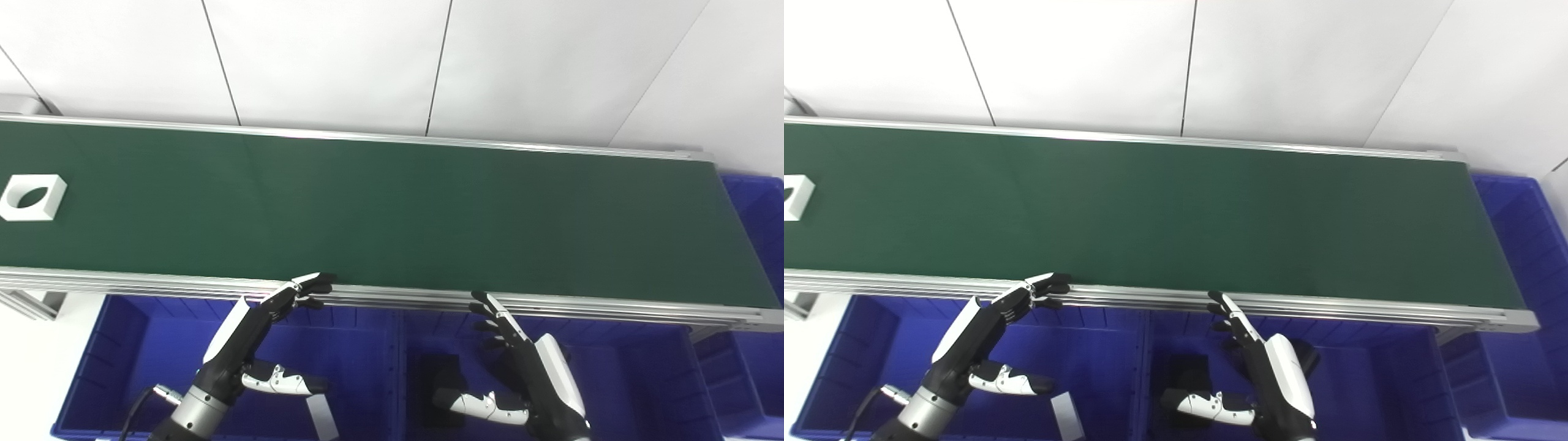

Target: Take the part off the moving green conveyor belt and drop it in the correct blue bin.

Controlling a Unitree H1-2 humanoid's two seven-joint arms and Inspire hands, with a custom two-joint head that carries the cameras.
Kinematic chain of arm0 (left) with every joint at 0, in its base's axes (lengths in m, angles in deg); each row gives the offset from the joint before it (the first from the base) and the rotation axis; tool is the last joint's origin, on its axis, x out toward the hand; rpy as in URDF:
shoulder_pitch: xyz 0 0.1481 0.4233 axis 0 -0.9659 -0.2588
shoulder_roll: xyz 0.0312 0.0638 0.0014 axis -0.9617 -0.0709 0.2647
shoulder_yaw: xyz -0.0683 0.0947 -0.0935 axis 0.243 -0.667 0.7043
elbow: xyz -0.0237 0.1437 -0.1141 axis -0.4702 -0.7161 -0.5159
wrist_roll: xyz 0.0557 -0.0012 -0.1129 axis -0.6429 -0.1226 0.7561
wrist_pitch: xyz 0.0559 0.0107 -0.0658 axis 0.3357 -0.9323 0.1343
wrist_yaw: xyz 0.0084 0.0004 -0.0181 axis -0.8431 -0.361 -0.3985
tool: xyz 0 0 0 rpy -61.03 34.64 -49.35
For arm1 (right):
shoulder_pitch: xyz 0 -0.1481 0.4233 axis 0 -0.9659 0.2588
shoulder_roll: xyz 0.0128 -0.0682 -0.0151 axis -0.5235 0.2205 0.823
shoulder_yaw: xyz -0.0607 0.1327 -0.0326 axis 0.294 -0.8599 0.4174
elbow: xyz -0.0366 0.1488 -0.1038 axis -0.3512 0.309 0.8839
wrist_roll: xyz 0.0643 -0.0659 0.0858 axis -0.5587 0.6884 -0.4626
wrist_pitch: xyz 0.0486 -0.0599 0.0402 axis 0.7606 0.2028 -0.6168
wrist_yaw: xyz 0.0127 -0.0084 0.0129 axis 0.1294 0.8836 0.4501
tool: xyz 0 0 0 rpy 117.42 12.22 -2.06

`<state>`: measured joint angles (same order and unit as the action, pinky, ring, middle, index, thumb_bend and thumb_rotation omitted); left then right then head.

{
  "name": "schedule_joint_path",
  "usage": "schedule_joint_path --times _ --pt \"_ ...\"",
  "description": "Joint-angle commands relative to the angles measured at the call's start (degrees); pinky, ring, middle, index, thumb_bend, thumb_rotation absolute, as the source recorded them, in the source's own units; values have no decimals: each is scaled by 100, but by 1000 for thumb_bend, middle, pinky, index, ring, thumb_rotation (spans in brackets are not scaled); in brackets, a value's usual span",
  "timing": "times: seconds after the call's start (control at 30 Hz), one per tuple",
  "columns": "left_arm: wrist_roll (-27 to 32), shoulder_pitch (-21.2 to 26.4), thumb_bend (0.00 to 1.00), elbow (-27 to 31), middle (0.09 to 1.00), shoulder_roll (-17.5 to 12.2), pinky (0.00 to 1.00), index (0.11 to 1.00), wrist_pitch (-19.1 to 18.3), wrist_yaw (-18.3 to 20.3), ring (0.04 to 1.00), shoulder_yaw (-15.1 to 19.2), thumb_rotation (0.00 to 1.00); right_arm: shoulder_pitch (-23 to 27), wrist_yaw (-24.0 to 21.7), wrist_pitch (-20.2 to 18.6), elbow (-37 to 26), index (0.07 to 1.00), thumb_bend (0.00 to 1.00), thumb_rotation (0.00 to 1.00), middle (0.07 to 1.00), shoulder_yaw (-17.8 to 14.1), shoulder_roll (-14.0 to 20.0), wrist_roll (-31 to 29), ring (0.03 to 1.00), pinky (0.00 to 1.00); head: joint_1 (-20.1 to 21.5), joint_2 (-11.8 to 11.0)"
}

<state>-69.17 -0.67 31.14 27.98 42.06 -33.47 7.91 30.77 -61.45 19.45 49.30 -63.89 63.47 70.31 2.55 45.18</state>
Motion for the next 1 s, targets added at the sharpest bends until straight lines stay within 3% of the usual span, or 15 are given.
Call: schedule_joint_path --times 0.0,0.1,0.3,0.67,0.97 --pt "-68 -56 965 93 846 99 734 820 136 -68 822 -5 460 -73 58 337 -100 924 914 418 856 -54 70 -119 773 655 -321 -137" --pt "-204 -61 973 66 838 167 735 811 139 -159 813 -59 462 -133 89 401 -121 923 911 373 852 -97 117 -219 779 661 -744 -402" --pt "-382 0 997 -3 820 203 733 793 141 -412 796 -186 459 -179 174 592 -42 909 918 300 835 -143 162 -266 778 661 -980 -731" --pt "-641 199 984 133 819 -22 756 803 141 -799 796 -269 465 -181 152 578 40 907 924 269 846 -145 161 -205 790 677 -864 -981" --pt "-789 564 1000 306 823 -314 749 805 137 -789 799 -81 508 -131 162 630 192 905 941 229 842 -134 151 -272 792 672 -804 -1300"
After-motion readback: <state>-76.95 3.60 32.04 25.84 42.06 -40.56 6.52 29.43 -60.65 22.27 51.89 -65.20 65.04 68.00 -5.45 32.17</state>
